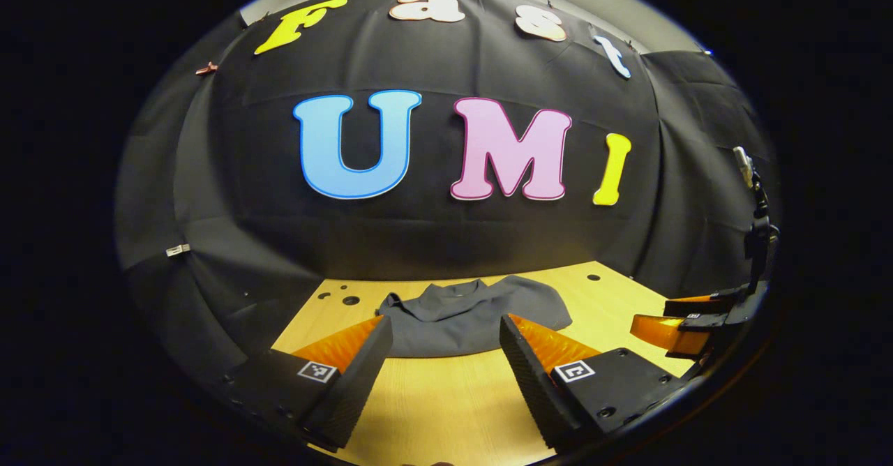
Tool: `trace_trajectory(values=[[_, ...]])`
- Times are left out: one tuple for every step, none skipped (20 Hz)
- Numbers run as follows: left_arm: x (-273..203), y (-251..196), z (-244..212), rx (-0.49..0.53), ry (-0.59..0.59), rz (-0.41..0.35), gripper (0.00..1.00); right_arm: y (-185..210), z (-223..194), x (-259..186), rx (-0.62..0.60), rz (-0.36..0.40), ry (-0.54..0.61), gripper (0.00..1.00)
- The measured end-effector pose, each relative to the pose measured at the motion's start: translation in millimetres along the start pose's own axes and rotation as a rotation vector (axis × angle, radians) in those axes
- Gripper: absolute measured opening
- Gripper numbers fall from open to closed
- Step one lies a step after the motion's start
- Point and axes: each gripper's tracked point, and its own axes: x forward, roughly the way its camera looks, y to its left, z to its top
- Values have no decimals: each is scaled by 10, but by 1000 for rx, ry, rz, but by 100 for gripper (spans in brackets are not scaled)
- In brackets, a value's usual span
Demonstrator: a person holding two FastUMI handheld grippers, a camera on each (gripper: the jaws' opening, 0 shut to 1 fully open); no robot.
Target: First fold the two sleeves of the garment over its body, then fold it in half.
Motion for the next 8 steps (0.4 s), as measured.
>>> trace_trajectory(values=[[-14,-20,-68,-4,11,2,98,29,-44,3,3,2,10,98],[-24,-50,-165,-7,30,0,97,44,-87,0,5,3,22,98],[-37,-79,-250,-9,52,-5,98,54,-110,-2,6,4,29,98],[-53,-98,-319,-11,68,-7,98,71,-127,1,8,5,36,98],[-73,-117,-364,-14,77,-7,97,91,-140,4,9,8,38,98],[-89,-132,-387,-15,80,-8,98,100,-147,-3,8,9,39,98],[-106,-146,-420,-16,85,-6,98,91,-177,-2,6,8,41,98],[-112,-162,-468,-20,93,-5,98,86,-229,-27,4,10,42,98]])
